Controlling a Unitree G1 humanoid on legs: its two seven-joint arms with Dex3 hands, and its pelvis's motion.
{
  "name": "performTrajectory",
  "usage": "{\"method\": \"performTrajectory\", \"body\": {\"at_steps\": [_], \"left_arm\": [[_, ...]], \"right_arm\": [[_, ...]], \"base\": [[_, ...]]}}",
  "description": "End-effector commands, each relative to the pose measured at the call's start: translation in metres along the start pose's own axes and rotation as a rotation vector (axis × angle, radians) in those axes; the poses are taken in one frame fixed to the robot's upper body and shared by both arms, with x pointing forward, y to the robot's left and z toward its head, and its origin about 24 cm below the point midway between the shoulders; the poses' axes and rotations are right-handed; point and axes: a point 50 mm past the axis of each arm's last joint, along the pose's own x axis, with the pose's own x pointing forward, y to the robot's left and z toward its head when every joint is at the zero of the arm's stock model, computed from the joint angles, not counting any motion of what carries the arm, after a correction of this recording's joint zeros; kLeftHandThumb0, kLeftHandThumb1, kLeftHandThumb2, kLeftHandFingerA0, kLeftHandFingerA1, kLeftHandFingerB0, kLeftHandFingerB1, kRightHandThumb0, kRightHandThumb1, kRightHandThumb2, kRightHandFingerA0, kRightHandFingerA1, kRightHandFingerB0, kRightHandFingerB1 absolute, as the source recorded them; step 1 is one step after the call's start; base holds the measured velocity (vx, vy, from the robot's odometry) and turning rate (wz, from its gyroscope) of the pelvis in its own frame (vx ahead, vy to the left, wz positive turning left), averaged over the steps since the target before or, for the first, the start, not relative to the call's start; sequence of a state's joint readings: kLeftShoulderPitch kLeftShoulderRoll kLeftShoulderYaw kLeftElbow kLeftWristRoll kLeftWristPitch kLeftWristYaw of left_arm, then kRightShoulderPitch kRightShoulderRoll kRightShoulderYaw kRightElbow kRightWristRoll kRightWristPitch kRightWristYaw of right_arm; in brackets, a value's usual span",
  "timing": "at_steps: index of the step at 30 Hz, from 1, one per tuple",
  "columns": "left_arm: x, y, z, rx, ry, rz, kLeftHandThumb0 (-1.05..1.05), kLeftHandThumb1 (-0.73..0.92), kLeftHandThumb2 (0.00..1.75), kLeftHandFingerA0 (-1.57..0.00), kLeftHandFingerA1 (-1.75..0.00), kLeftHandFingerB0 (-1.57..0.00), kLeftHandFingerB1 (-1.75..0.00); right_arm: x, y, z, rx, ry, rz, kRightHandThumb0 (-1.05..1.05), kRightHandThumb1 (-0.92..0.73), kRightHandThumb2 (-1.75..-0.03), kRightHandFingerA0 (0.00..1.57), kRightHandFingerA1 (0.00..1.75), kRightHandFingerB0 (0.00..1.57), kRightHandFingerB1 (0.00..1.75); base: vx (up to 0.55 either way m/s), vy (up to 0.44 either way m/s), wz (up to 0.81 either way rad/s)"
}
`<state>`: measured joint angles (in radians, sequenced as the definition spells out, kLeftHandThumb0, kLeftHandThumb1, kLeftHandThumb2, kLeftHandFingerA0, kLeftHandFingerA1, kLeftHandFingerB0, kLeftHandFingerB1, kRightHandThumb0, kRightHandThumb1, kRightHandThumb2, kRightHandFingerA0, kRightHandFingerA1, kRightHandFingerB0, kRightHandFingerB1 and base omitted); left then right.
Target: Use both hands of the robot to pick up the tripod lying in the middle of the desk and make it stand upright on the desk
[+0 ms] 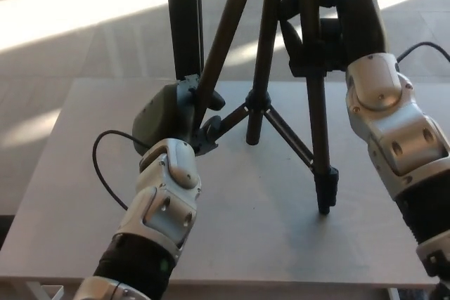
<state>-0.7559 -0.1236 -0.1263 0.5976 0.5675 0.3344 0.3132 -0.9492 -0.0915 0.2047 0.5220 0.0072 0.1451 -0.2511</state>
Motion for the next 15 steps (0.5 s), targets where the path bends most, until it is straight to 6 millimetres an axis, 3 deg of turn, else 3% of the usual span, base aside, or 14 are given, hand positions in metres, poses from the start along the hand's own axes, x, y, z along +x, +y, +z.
{"method": "performTrajectory", "body": {"at_steps": [1,2,5,6,8,9,10,11,12,13,14,15], "left_arm": [[0.0,0.01,-0.024,0.052,0.034,0.037,-0.26,0.67,0.7,-0.89,-1.34,-0.64,-0.69],[0.001,0.012,-0.025,0.078,0.033,0.031,-0.23,0.65,0.76,-0.87,-1.4,-0.68,-0.73],[0.003,0.014,-0.026,0.113,0.026,0.029,-0.24,0.65,0.77,-0.85,-1.43,-0.7,-0.78],[0.003,0.015,-0.028,0.115,0.027,0.031,-0.23,0.61,0.89,-0.83,-1.52,-0.73,-0.93],[0.003,0.016,-0.029,0.122,0.028,0.028,-0.2,0.58,0.93,-0.88,-1.34,-0.75,-0.81],[0.002,0.016,-0.031,0.123,0.027,0.025,-0.2,0.59,0.91,-0.9,-1.38,-0.72,-0.73],[0.002,0.015,-0.032,0.13,0.024,0.025,-0.19,0.58,0.97,-0.91,-1.4,-0.77,-0.79],[0.0,0.015,-0.035,0.139,0.023,0.023,-0.21,0.57,0.96,-0.91,-1.43,-0.77,-0.78],[0.0,0.014,-0.036,0.132,0.035,0.019,-0.19,0.55,0.96,-0.9,-1.48,-0.79,-0.78],[-0.001,0.014,-0.038,0.126,0.049,0.011,-0.18,0.57,0.93,-0.86,-1.61,-0.8,-0.93],[-0.001,0.014,-0.039,0.129,0.053,0.006,-0.18,0.57,0.93,-0.86,-1.61,-0.8,-0.93],[-0.001,0.013,-0.039,0.116,0.067,0.005,-0.16,0.61,0.86,-0.87,-1.74,-0.77,-1.16]], "right_arm": [[-0.006,-0.013,-0.017,-0.017,0.019,-0.044,-0.23,-0.37,-1.28,0.94,1.75,0.85,1.6],[-0.008,-0.016,-0.021,-0.025,0.022,-0.046,-0.22,-0.49,-1.05,0.94,1.75,0.81,1.64],[-0.008,-0.017,-0.022,-0.017,0.02,-0.046,-0.2,-0.47,-1.1,0.97,1.75,0.81,1.67],[-0.009,-0.02,-0.025,0.005,0.053,-0.05,-0.2,-0.46,-1.15,0.99,1.75,0.8,1.67],[-0.01,-0.022,-0.027,0.008,0.053,-0.054,-0.2,-0.44,-1.17,1.0,1.75,0.8,1.67],[-0.011,-0.023,-0.028,0.015,0.065,-0.062,-0.19,-0.42,-1.21,0.98,1.75,0.8,1.65],[-0.012,-0.024,-0.029,0.018,0.07,-0.066,-0.17,-0.38,-1.28,0.97,1.75,0.81,1.63],[-0.012,-0.025,-0.03,0.015,0.072,-0.07,-0.21,-0.4,-1.19,1.25,1.42,1.08,1.31],[-0.013,-0.025,-0.032,0.007,0.073,-0.07,-0.23,-0.4,-1.18,1.25,1.41,1.08,1.3],[-0.013,-0.025,-0.032,0.0,0.078,-0.069,-0.23,-0.4,-1.17,1.24,1.41,1.07,1.3],[-0.013,-0.025,-0.032,-0.004,0.083,-0.071,-0.23,-0.4,-1.17,1.24,1.41,1.07,1.3],[-0.014,-0.025,-0.032,-0.005,0.086,-0.067,-0.18,-0.36,-1.32,0.94,1.75,0.83,1.59]], "base": [[0.0,0.0,0.0],[0.0,0.0,0.0],[0.0,0.0,0.0],[0.0,0.0,0.0],[0.0,0.0,0.0],[0.0,0.0,0.0],[0.0,0.0,0.0],[0.0,0.0,0.0],[0.0,0.0,0.0],[0.0,0.0,0.0],[0.0,0.0,0.0],[0.0,0.0,0.0]]}}
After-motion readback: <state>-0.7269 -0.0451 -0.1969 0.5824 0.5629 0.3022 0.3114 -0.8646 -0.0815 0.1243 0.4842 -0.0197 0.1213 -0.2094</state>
